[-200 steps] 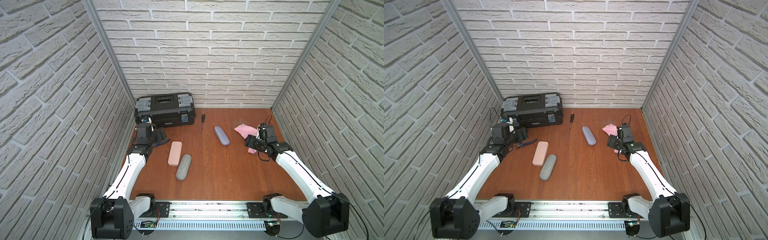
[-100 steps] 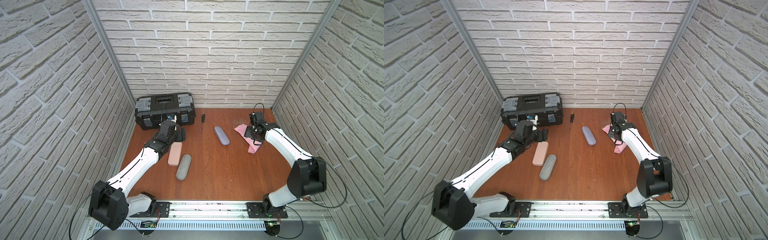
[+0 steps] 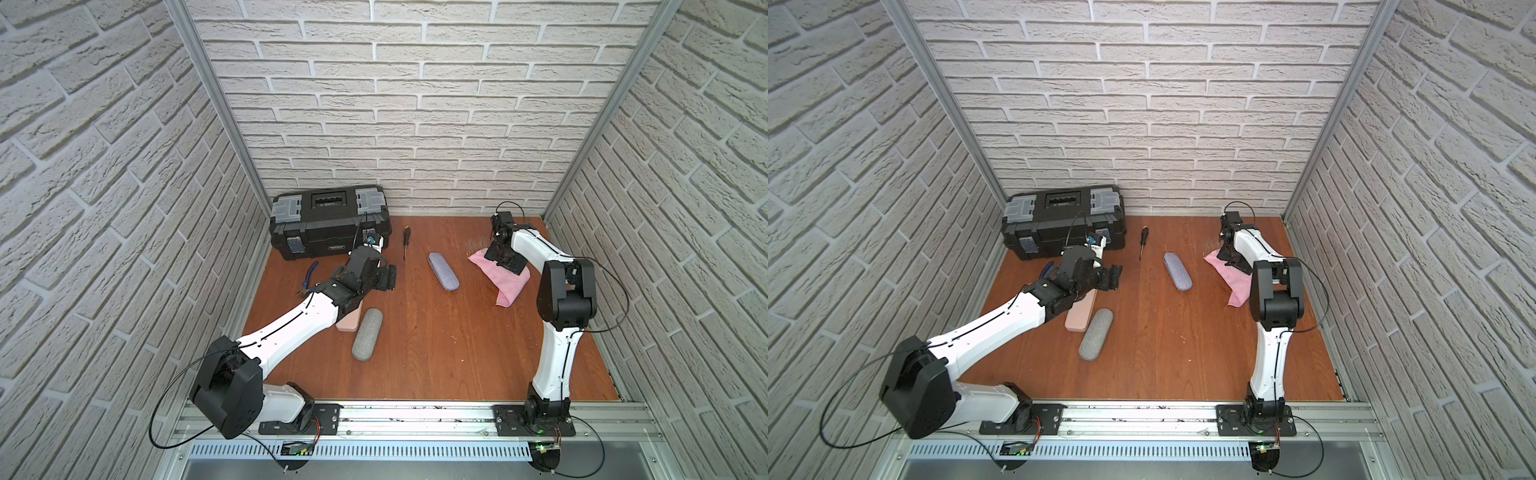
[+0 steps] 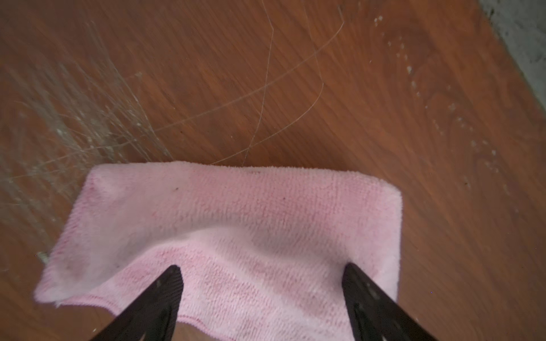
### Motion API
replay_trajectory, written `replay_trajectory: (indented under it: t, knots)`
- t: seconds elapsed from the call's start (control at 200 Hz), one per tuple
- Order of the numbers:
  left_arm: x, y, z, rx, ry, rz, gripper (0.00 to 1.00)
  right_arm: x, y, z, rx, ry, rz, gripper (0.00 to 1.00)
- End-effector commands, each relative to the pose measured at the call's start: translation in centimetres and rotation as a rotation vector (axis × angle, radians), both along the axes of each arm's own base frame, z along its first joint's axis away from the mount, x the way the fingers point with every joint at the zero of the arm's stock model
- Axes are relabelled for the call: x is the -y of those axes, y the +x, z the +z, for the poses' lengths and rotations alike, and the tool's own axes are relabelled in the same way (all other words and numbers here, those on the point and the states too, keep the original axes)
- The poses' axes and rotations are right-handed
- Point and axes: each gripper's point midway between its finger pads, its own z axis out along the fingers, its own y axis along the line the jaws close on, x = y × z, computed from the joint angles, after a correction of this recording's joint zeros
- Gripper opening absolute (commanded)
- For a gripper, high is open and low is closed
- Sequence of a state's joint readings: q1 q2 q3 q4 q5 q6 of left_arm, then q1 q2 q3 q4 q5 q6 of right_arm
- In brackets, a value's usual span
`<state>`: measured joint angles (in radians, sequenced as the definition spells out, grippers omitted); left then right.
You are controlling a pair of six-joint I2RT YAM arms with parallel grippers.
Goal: Wipe the eyeglass case
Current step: Pick up the cleaning item at the center of the board, then place the cleaning item at the center of the board.
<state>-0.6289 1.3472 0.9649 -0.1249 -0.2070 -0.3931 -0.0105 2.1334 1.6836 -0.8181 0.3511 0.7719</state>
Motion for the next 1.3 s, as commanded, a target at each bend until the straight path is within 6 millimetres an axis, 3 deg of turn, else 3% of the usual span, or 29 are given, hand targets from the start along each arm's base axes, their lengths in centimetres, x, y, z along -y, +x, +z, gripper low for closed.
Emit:
replay_trajectory:
  t: [0.0, 0.06, 0.125, 0.25, 0.36, 0.49, 0.52, 0.605, 0.7, 0.775, 0.925, 1.01, 1.125, 1.205, 1.29]
  knots:
    - [0.6, 1.1, 2.0, 0.069, -0.027, 0.006, 0.87, -0.1, -1.0, -1.7, -0.056, 0.044, -0.078, 0.86]
    - [0.6, 1.2, 2.0, 0.065, -0.026, 0.011, 0.87, -0.2, -1.4, -3.2, -0.072, 0.089, -0.108, 0.84]
    - [0.6, 1.2, 1.9, 0.055, -0.024, 0.015, 0.87, -0.6, -1.4, -4.2, -0.064, 0.142, -0.119, 0.75]
    - [0.6, 1.2, 1.8, 0.05, -0.037, 0.024, 0.86, -1.2, -0.4, -4.1, 0.003, 0.212, -0.087, 0.39]
    - [0.7, 1.2, 2.1, 0.049, -0.053, 0.022, 0.85, -2.1, 0.9, -3.4, 0.101, 0.302, -0.035, 0.2]
    - [1.9, 1.3, 2.5, 0.027, -0.132, -0.028, 0.83, -5.4, 3.0, 1.0, 0.305, 0.416, 0.134, 0.1]
    - [2.4, 1.5, 2.7, 0.014, -0.164, -0.04, 0.83, -6.2, 3.3, 3.6, 0.375, 0.427, 0.191, 0.07]
    - [4.6, 1.6, 2.9, -0.056, -0.287, -0.094, 0.82, -8.9, 2.9, 7.8, 0.5, 0.437, 0.322, 0.03]
    - [8.1, 1.2, 2.6, -0.135, -0.419, -0.168, 0.84, -11.9, 1.7, 11.0, 0.591, 0.456, 0.464, 0.03]
    - [10.6, 1.0, 2.6, -0.184, -0.499, -0.228, 0.89, -13.8, 0.3, 12.0, 0.591, 0.453, 0.559, 0.03]
    - [12.6, 2.0, 2.7, -0.214, -0.546, -0.295, 0.97, -18.0, -2.8, 13.4, 0.567, 0.509, 0.768, 0.03]
    - [12.6, 2.7, 2.9, -0.22, -0.588, -0.3, 0.96, -20.7, -4.8, 14.2, 0.57, 0.659, 0.86, 0.03]
    - [10.3, 3.9, 3.3, -0.191, -0.609, -0.247, 0.95, -24.5, -8.1, 15.1, 0.557, 0.918, 0.917, 0.03]
    - [8.7, 4.7, 3.5, -0.176, -0.621, -0.219, 0.94, -24.9, -10.5, 13.5, 0.499, 0.961, 0.907, 0.03]
    - [8.9, 4.4, 3.4, -0.155, -0.606, -0.236, 0.93, -24.0, -13.1, 10.4, 0.387, 0.941, 0.872, 0.03]
